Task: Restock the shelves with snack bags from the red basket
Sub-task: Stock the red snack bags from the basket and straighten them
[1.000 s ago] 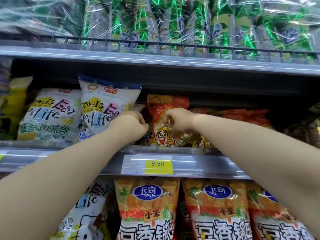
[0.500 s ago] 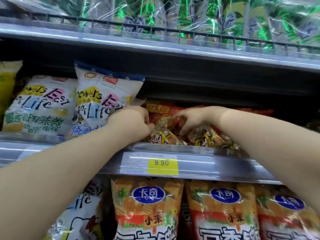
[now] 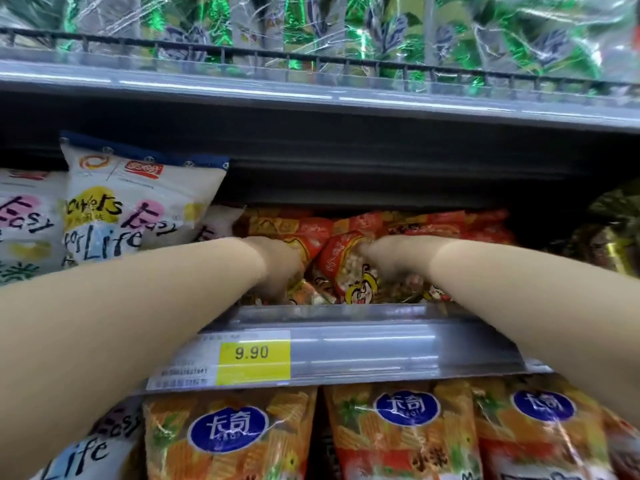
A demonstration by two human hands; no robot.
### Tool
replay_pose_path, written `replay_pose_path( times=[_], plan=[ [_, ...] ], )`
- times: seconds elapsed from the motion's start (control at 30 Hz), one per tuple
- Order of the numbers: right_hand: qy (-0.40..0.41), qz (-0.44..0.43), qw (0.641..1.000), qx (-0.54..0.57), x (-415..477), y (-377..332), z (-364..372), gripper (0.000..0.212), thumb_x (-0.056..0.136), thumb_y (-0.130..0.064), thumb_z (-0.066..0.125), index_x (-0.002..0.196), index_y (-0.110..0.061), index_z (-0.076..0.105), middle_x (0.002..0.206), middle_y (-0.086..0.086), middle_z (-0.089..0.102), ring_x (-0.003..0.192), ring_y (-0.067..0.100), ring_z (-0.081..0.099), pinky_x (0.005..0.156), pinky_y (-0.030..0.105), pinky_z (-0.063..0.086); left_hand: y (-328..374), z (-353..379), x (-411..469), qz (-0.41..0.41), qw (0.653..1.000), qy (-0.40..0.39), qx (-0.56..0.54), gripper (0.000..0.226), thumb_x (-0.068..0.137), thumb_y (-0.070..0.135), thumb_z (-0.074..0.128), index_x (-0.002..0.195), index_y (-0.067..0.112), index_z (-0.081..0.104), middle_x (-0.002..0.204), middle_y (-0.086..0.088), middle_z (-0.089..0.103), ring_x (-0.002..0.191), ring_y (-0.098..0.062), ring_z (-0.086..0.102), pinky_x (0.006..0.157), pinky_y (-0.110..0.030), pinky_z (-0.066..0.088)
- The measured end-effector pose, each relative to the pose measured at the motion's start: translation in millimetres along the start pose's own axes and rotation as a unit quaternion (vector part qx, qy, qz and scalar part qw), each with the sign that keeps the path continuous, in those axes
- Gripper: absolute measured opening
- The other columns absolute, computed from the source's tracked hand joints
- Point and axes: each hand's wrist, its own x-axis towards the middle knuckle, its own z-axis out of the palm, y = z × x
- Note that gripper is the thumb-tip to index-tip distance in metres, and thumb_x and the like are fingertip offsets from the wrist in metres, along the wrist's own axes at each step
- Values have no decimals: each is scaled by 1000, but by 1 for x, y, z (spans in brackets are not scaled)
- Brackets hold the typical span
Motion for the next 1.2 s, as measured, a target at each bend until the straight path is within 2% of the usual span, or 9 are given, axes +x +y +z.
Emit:
replay_pose_path(
  times=[0.17,0.3,0.4,0.47,0.57,0.63,0.83,1.03,1.2],
  plan=[
    [42,-45,998,21,23,-15,9,72,84,-10,67,145,-16,31,133,9,52,108,25,57,84,34,52,7,-2,17,10,994,-112,3,58,98,37,47,150,38,22,154,-5,29,137,-27,34,108,-35,32],
    [-12,-32,997,75,19,-10,8,94,78,-12,76,151,-22,17,143,11,41,110,29,57,83,36,54,11,2,22,-14,987,-157,25,60,101,25,39,150,44,9,160,-8,13,144,-29,20,110,-37,24],
    [-40,-34,984,172,1,2,4,88,80,-17,74,150,-26,21,140,10,45,98,26,63,78,38,58,13,0,20,-10,987,-156,27,61,100,23,38,150,44,9,159,-5,16,144,-27,21,112,-38,23],
    [-5,-41,990,136,-11,9,-2,74,82,-23,72,145,-24,34,137,5,49,100,22,59,80,34,54,8,1,16,4,989,-149,-7,58,99,24,41,151,37,19,153,-4,32,138,-25,34,112,-35,30],
    [43,-40,990,125,-35,23,-13,50,82,-39,69,128,-24,55,127,-1,55,100,18,54,85,33,48,-6,-10,13,19,995,-89,-37,47,94,34,52,140,26,45,135,1,54,119,-18,52,100,-29,40],
    [43,-19,990,130,-57,38,-17,47,82,-51,65,122,-26,58,123,-3,57,102,18,54,89,35,48,-6,-25,11,23,993,-14,-111,42,91,42,57,131,29,55,125,7,59,111,-12,54,96,-26,41],
    [116,83,982,126,-128,87,9,61,88,-63,47,130,-19,52,133,6,54,120,27,50,95,32,40,62,-67,13,91,908,197,-359,23,85,56,58,102,42,63,107,15,58,94,-8,51,82,-27,39],
    [125,162,977,60,-227,142,39,72,81,-74,40,135,-27,43,127,6,50,115,30,49,86,41,42,152,-86,-7,139,889,322,-294,44,85,46,57,125,28,58,129,-2,57,117,-28,53,94,-41,46],
    [89,212,973,19,-323,198,65,73,81,-68,51,138,-25,40,131,11,48,119,33,46,94,45,42,255,-102,-27,203,867,340,-303,53,83,43,57,132,23,51,132,-3,50,120,-29,48,93,-44,46]
  ],
)
